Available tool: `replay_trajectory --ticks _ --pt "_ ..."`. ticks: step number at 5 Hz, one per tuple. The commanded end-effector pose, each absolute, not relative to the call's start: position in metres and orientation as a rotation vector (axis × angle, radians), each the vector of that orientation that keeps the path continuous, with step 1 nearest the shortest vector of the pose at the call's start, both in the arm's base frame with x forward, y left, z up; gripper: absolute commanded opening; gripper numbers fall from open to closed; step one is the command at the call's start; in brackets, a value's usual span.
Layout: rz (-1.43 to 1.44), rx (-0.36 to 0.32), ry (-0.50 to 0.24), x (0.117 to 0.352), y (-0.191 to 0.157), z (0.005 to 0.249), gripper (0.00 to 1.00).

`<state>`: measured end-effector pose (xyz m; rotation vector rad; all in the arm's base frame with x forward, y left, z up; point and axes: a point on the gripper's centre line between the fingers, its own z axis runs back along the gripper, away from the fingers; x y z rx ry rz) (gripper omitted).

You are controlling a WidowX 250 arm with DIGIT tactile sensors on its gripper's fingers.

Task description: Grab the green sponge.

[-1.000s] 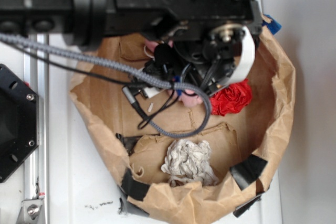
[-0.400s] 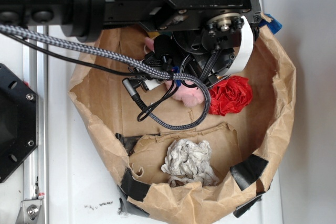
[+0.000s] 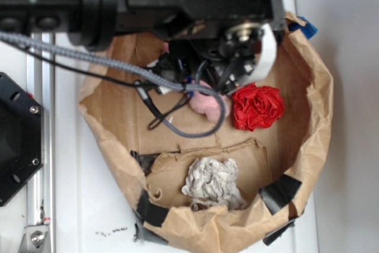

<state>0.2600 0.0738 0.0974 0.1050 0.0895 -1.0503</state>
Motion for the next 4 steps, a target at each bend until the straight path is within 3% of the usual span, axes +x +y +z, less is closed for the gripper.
replay_trajectory --ticks 1,4 --pt "-1.129 0.192 0.096 0.257 0.069 0.123 1.0" --pt "-1.105 0.226 0.168 0.259 0.085 0.105 1.0"
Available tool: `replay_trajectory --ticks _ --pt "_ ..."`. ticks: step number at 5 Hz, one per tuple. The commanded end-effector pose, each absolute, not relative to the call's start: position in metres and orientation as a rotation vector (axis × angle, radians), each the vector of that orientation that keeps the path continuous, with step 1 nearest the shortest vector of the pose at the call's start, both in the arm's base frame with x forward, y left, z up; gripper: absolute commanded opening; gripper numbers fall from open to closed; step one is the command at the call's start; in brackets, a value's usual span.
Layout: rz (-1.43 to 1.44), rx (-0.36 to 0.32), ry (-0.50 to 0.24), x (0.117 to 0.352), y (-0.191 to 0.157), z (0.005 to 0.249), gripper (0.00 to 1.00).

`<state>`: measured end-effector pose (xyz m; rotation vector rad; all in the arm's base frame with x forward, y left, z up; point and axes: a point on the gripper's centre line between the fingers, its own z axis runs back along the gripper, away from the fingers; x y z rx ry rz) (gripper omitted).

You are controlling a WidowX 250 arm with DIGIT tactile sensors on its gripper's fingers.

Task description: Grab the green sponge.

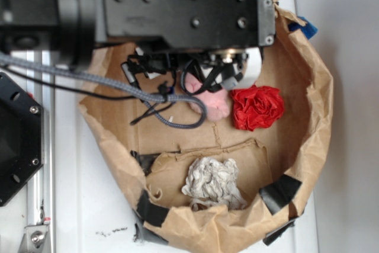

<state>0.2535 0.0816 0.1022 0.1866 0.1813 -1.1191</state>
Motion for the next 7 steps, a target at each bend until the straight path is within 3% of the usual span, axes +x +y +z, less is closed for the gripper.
replay_trajectory --ticks 1,2,4,7 --pt "-1.098 0.226 0.173 0.257 0.091 0.093 1.0" --pt "-1.171 0.234 0.114 0.253 0.09 0.074 1.0" --pt "-1.193 0.235 0.167 0.247 0.098 0.057 1.0" --pt "-1.162 0.26 0.202 0.236 0.113 0.071 1.0"
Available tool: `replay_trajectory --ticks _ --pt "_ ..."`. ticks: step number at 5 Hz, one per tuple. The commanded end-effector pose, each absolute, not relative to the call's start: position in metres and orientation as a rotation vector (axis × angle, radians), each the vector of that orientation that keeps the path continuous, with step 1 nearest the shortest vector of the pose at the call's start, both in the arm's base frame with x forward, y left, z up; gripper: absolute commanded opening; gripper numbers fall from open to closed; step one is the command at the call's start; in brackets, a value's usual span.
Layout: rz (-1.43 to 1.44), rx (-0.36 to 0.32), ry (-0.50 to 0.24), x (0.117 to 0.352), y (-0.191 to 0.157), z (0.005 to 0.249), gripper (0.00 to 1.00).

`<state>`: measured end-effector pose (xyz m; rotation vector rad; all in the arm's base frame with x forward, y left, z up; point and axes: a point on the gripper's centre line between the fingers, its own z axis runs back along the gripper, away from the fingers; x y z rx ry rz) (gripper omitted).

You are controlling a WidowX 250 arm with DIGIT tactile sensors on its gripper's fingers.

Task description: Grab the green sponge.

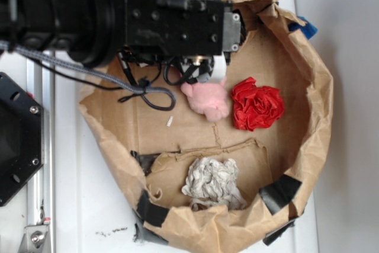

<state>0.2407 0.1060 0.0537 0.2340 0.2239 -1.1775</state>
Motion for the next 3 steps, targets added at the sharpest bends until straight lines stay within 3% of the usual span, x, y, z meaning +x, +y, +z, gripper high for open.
replay_trajectory --ticks 1,3 --pt "-1.124 0.302 0.195 0.237 0.126 0.079 1.0" --pt "-1.077 0.283 0.212 0.245 0.134 0.069 1.0"
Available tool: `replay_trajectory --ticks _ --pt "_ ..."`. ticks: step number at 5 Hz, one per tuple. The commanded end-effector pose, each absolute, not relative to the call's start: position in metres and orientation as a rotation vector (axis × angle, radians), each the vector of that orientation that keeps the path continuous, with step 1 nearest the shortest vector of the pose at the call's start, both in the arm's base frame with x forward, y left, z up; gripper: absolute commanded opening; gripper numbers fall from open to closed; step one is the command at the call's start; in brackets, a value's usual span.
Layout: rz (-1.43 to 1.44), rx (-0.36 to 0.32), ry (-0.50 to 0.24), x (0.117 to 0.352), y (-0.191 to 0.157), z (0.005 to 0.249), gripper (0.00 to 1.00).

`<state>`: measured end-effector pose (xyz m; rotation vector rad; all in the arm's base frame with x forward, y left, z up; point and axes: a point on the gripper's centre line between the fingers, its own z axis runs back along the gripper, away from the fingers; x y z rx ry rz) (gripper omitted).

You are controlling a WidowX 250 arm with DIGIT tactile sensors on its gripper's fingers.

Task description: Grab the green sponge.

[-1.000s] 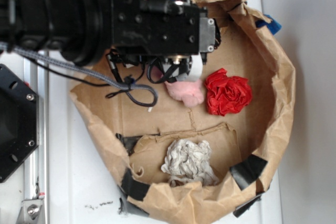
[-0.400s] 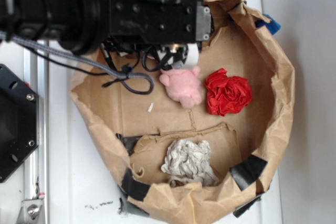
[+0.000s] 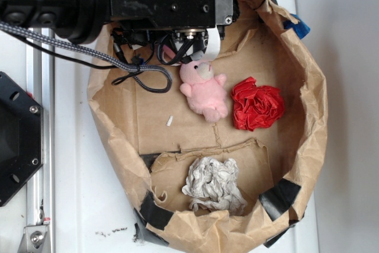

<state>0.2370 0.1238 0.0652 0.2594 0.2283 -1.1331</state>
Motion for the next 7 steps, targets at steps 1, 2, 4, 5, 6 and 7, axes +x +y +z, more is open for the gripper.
replay_trajectory --ticks 1,2,4,5,6,7 --pt "-1.033 0.303 0.248 0.254 0.134 0.052 1.0" --pt "-1.037 0.306 0.267 0.256 0.132 0.047 1.0" --pt "-1.026 0.303 0.261 0.256 0.132 0.047 0.62" --pt "-1.023 0.298 0.255 0.257 0.132 0.048 0.0" --pt "-1.022 0.295 0.249 0.257 0.131 0.051 0.0" --pt "-0.992 0.276 0.197 0.255 0.115 0.074 0.0"
